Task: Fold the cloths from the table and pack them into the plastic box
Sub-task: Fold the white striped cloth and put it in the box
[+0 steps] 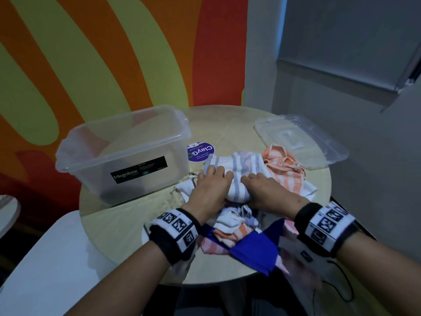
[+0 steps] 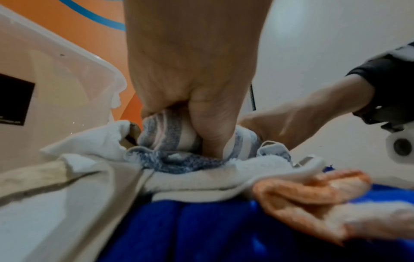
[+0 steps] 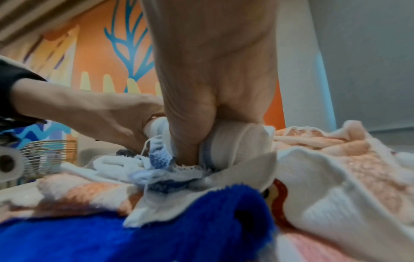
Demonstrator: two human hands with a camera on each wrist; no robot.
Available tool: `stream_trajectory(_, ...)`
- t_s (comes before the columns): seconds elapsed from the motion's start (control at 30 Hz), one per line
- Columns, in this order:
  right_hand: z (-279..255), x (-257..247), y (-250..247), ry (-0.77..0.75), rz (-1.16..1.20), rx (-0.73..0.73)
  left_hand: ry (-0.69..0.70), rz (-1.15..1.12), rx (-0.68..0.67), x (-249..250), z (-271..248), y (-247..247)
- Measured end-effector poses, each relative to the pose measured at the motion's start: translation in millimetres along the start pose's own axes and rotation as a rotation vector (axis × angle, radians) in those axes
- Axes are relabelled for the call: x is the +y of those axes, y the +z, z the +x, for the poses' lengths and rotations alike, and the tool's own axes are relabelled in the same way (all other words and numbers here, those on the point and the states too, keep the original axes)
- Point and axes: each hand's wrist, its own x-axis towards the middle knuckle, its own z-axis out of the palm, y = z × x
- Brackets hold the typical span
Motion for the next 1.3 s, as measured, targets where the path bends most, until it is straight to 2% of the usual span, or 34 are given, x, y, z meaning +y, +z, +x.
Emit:
stream_trajectory(0.1,16.8,6.2,-11.0,0.01,0.094,0.05,-0.003,0.003,0.05,-12.5,17.7,-1.2)
stream_trajectory(0.2,9.7,9.0,-31.2,0.008,0.204,0.097,0.018,-0.044,0.085,-22.4,20.4,-13.3)
stream_trajectory(0.33,-17.3,8.2,-52.4,-0.065,0.21,0.274,0.079,-0.116,0.248,-20.8,-3.9,-38.2)
stream_trajectory(0.4,-34.5,5.6,-51.8,-0.105,0.183,0.319,0.12,-0.11,0.289,-14.0,-22.0,-41.5)
stream_trajectory(0.47,-48.2,3.6,-39.2,-0.151,0.168,0.281,0.159,-0.106,0.243,-8.2,-37.9,-34.4)
stream_trajectory(0.57,-56.4,4.8,-9.4,-0.191,0.189,0.118,0.181,-0.15,0.04,-3.5,-51.8,-16.6)
stream_trajectory(0.63,-56.1,8.5,0.6,-0.191,0.247,0.019,0.173,-0.234,-0.044,-4.7,-55.0,-9.3)
stream_trajectory(0.77,-45.1,19.1,-6.0,-0.125,0.541,-0.062,0.069,-0.471,-0.091,-16.4,-46.2,-2.9)
stream_trajectory(0.93,-25.6,25.1,-19.2,-0.064,0.672,-0.149,-0.009,-0.56,-0.142,-20.9,-24.5,-9.0)
stream_trajectory(1.0,-20.6,29.8,-19.0,-0.033,0.718,-0.168,-0.055,-0.531,-0.136,-20.7,-15.4,-13.4)
stream_trajectory(1.07,-16.9,34.6,-16.2,-0.002,0.745,-0.19,-0.067,-0.434,-0.049,-19.5,-11.1,-19.7)
stream_trajectory(1.17,-13.4,37.4,-15.0,0.019,0.777,-0.231,0.051,-0.193,0.061,-12.6,-15.8,-26.8)
stream_trajectory(1.23,-11.4,38.2,-16.9,0.022,0.775,-0.267,0.151,-0.083,0.048,-7.8,-17.9,-24.6)
stream_trajectory(1.3,-7.1,37.4,-19.0,0.045,0.74,-0.283,0.173,-0.084,0.005,-9.1,-13.2,-19.5)
